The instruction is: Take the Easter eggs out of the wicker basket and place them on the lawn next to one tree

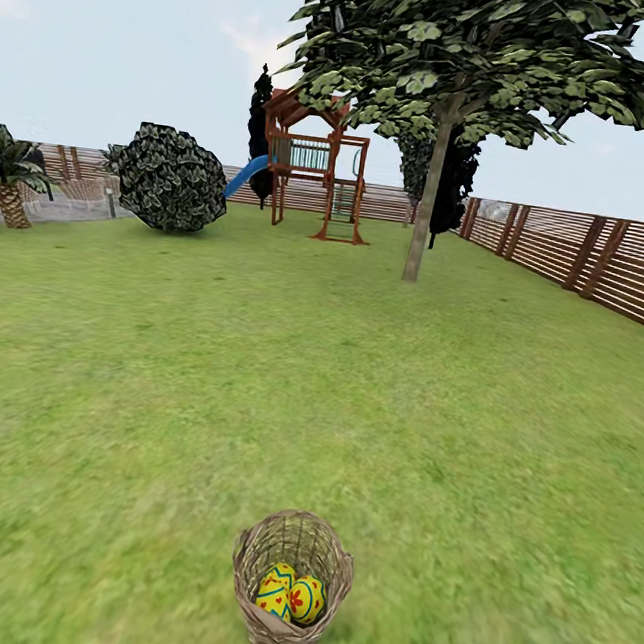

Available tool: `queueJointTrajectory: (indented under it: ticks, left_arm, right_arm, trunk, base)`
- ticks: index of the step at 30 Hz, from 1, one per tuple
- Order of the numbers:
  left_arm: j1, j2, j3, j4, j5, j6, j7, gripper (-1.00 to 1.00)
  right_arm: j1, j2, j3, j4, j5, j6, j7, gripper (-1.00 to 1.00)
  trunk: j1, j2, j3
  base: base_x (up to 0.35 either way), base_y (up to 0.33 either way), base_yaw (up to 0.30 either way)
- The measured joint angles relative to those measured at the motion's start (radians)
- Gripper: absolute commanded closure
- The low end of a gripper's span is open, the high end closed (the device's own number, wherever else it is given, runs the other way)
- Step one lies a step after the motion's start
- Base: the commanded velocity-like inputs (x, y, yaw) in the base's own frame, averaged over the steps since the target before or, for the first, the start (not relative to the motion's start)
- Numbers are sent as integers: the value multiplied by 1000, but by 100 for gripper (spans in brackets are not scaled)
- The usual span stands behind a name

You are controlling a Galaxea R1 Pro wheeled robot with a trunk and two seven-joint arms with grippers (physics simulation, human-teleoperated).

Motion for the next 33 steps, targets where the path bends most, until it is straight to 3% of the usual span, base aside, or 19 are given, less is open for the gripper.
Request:
queueJointTrajectory:
  ticks: [6,10,16,23,28,33]
  left_arm:
    - [0,5,8,-58,4,2,0,-100]
    - [0,6,9,-100,6,9,0,-100]
    - [0,9,10,-192,7,43,0,-100]
    - [4,26,10,-455,8,220,0,-100]
    - [11,39,11,-684,8,388,0,-100]
    - [12,41,11,-838,8,528,0,-100]
  right_arm:
    - [-12,-1,89,-31,5,87,-7,-100]
    - [-39,-1,119,-34,7,101,-9,-100]
    - [-147,0,154,-33,8,176,-10,-100]
    - [-336,1,167,-7,6,288,-10,-100]
    - [-499,2,185,125,4,322,-58,-100]
    - [-599,3,188,221,-2,326,-109,-100]
  trunk:
    - [0,0,0]
    - [0,0,0]
    - [0,0,0]
    - [0,0,0]
    - [0,0,0]
    - [0,0,0]
  base:
    - [0,0,0]
    - [0,0,0]
    - [0,0,0]
    - [0,0,0]
    - [0,0,0]
    - [0,0,0]
